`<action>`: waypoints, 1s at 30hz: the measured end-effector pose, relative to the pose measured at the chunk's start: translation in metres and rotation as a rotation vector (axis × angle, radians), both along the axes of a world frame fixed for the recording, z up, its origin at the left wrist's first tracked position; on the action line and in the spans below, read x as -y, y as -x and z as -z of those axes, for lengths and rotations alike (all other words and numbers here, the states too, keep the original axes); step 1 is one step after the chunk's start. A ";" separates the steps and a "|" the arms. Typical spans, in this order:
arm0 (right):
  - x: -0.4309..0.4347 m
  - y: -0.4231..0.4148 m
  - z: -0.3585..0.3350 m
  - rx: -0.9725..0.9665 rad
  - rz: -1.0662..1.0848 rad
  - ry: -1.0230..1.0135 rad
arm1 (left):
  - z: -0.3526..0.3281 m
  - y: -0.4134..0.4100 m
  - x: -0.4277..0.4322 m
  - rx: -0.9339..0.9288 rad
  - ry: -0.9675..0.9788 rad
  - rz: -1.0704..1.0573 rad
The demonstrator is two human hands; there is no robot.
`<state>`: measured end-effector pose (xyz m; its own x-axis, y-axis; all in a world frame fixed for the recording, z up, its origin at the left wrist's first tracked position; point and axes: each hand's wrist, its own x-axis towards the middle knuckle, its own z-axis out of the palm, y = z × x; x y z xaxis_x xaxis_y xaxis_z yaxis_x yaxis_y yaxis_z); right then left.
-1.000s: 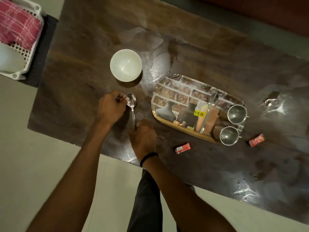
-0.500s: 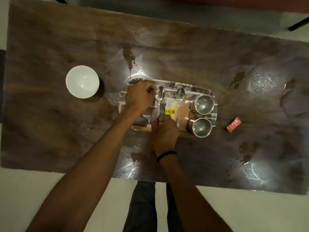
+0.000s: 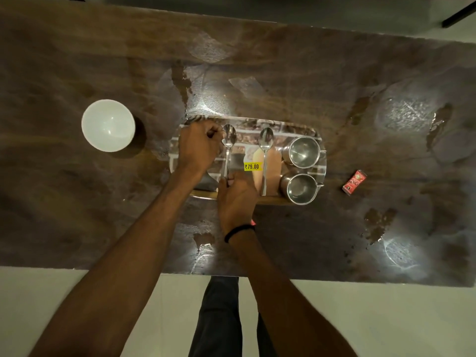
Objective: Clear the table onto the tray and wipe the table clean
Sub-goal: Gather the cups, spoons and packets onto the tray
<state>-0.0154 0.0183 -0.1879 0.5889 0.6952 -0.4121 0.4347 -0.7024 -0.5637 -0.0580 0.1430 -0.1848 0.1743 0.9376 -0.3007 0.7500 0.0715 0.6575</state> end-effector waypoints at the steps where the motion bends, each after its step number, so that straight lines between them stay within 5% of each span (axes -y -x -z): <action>1: -0.001 -0.001 -0.001 -0.020 0.000 0.005 | -0.001 0.000 0.001 0.010 -0.007 -0.004; 9: 0.060 -0.040 -0.033 -0.019 -0.073 0.040 | -0.016 0.028 0.029 0.120 0.013 -0.146; 16: 0.133 -0.069 -0.016 -0.115 -0.283 0.171 | -0.025 0.050 0.163 0.199 0.163 -0.404; 25: 0.119 -0.060 -0.006 -0.039 -0.731 0.070 | -0.004 0.039 0.236 -0.062 0.383 -0.015; 30: 0.119 -0.064 -0.009 -0.082 -0.662 0.085 | -0.001 0.037 0.233 -0.139 0.297 0.091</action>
